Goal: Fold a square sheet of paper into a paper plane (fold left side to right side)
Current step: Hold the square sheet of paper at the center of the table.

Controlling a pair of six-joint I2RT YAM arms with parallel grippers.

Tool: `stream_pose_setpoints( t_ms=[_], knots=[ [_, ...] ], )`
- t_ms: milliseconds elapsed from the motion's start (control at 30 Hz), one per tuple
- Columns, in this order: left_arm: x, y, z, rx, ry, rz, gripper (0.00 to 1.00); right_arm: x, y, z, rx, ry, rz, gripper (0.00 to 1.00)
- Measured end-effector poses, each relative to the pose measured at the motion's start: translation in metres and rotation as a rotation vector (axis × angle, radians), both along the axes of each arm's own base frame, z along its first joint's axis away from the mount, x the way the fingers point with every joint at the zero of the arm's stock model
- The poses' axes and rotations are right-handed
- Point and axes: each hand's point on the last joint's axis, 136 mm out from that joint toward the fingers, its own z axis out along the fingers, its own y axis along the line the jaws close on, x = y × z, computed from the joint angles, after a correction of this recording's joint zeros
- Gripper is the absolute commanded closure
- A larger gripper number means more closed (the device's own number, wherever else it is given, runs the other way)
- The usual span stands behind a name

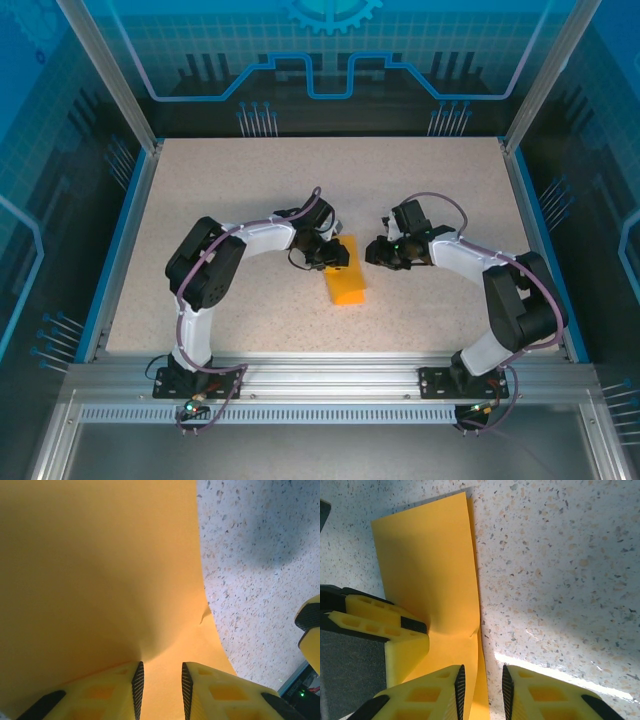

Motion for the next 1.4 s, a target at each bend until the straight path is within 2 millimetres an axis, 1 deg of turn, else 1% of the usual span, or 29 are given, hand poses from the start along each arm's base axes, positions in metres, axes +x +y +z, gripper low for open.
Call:
stream_pose_setpoints(
  t_ms=[233, 400, 533, 733, 1033, 1133, 1300, 1400],
  knots=[
    [0.000, 0.000, -0.002, 0.003, 0.004, 0.000, 0.70, 0.000, 0.000, 0.000, 0.002, 0.000, 0.001, 0.73],
    [-0.001, 0.001, -0.007, 0.010, 0.015, 0.000, 0.70, -0.001, 0.004, 0.000, 0.019, 0.010, 0.012, 0.81],
    [-0.002, 0.000, -0.008, 0.007, 0.018, -0.002, 0.70, -0.004, 0.011, -0.009, 0.026, 0.038, 0.033, 0.86],
    [-0.002, 0.000, -0.008, 0.005, 0.020, -0.003, 0.70, 0.001, 0.026, -0.011, 0.038, 0.042, 0.066, 0.87],
    [-0.002, 0.000, -0.008, 0.005, 0.020, -0.003, 0.70, 0.003, 0.040, -0.021, 0.038, 0.062, 0.094, 0.88],
    [-0.002, 0.000, -0.008, 0.005, 0.021, -0.003, 0.70, 0.002, 0.042, -0.029, 0.029, 0.082, 0.100, 0.89],
    [-0.002, 0.000, -0.008, 0.005, 0.021, -0.003, 0.70, -0.002, 0.040, -0.042, 0.009, 0.122, 0.098, 0.90],
    [-0.002, 0.000, -0.008, 0.004, 0.020, -0.004, 0.69, -0.002, 0.040, -0.043, 0.006, 0.129, 0.096, 0.90]
  ],
)
